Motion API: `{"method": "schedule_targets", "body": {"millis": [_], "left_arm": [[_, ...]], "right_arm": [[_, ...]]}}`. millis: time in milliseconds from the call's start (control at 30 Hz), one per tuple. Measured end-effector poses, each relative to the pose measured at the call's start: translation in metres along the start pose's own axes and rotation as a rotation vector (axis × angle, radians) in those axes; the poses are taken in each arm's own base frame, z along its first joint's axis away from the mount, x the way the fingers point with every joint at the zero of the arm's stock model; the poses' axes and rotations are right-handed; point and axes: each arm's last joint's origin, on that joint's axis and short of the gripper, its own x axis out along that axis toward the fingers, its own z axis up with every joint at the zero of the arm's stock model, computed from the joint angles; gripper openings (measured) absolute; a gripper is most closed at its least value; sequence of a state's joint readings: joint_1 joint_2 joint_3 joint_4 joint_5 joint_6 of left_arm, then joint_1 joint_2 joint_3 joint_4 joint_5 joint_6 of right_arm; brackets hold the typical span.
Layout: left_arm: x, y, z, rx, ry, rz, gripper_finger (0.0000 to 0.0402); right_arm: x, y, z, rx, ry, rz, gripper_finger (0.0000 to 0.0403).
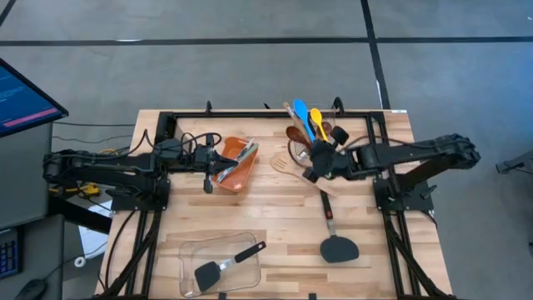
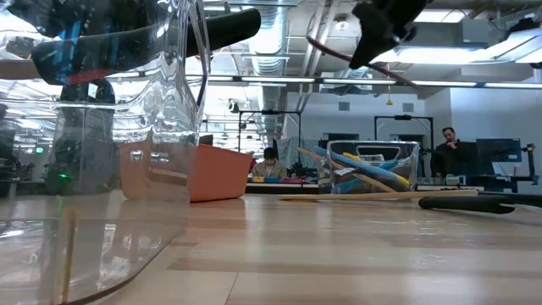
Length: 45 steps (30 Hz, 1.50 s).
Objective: Pick & Place Kitchen Items
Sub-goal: Put the dark brown serving spoon into the top transparent bin
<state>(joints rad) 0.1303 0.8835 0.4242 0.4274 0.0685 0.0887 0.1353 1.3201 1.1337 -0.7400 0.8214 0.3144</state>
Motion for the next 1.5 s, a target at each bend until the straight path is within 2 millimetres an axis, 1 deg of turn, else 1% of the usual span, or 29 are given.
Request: {"method": "schedule_targets", "body": {"millis": [200,400,633,967,1100,1167,1333,1500], "left_arm": [[0.0,0.0,0.0,0.0,0.0,0.0,0.0001],[0.0,0.0,0.0,0.0,0.0,0.0,0.0001],[0.0,0.0,0.0,0.0,0.0,0.0,0.0001],[0.0,0.0,0.0,0.0,0.0,0.0,0.0001],[0.0,0.0,0.0,0.0,0.0,0.0,0.0001],[0.0,0.0,0.0,0.0,0.0,0.0,0.0001],[0.0,0.0,0.0,0.0,0.0,0.0,0.0001],[0.0,0.0,0.0,0.0,0.0,0.0,0.0001]], "right_arm": [[0.024,-0.017,0.013,-0.007,-0.004,0.046,0.0026],[0.044,-0.04,0.022,0.025,-0.017,0.082,0.0026],[0.065,-0.068,0.021,0.097,0.033,0.082,0.0026],[0.081,-0.098,0.017,0.181,0.071,0.095,0.0026],[0.094,-0.103,0.015,0.201,0.095,0.108,0.0026],[0.104,-0.103,0.013,0.211,0.113,0.12,0.0026],[0.133,-0.1,0.002,0.202,0.214,0.124,0.0026],[0.146,-0.105,-0.004,0.236,0.252,0.099,0.0026]]}}
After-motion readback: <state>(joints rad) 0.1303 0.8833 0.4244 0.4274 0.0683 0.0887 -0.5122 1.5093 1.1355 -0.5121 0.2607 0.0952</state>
